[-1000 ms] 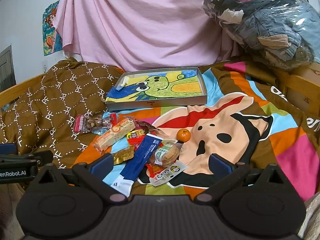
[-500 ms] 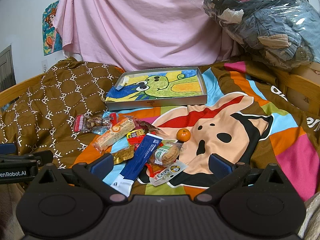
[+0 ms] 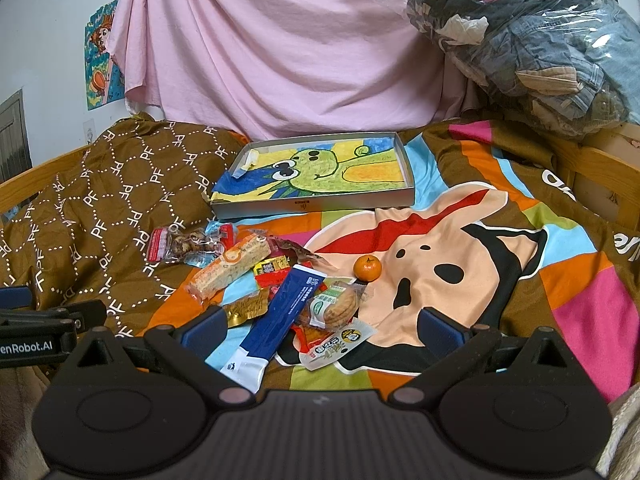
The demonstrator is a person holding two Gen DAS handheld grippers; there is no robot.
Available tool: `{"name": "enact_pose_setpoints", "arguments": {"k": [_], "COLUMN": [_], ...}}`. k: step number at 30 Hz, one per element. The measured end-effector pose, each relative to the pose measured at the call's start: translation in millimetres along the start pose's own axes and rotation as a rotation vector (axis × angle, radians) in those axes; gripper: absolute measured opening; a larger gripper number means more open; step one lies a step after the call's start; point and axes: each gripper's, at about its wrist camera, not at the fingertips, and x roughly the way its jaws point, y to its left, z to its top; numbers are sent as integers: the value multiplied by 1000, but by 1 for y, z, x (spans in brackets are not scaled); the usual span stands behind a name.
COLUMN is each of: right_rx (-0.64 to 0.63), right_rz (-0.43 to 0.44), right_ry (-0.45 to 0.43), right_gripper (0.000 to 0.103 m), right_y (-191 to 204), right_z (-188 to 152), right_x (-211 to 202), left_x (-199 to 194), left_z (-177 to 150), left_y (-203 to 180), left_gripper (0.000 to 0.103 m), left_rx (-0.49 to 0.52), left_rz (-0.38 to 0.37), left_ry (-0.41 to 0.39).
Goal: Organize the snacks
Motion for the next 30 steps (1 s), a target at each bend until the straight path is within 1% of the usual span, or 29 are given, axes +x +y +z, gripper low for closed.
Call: {"name": "enact_pose_setpoints", "arguments": {"k": [9, 13, 16, 19, 24, 26, 30], "right_rx": [-2, 0, -5, -52, -191, -221, -230], "right_rz": [3, 21, 14, 26, 92, 107, 171], "right_ry": [4, 22, 24, 41, 103, 138, 227], "right_gripper": [103, 103, 103, 103, 103, 103, 103], "right_y": [0, -1, -2, -6, -9, -9, -12], "right_z": [-2, 1, 6, 15, 27, 30, 37], "right_x": [2, 3, 4, 8, 22, 30, 54], "left_x": [-2, 3, 7, 13, 34, 46, 78], "left_z": [-3, -1, 3, 10, 25, 32, 46], "left_y": [1, 1, 1, 2, 3, 4, 4], "left_gripper": [102, 102, 102, 102, 102, 102, 102], "left_rx": [-4, 4, 6, 12, 54, 69, 106], "left_rz": [13, 18, 11, -25, -99, -137, -217], "left_ry": [0, 14, 36, 62, 129, 175, 267]}}
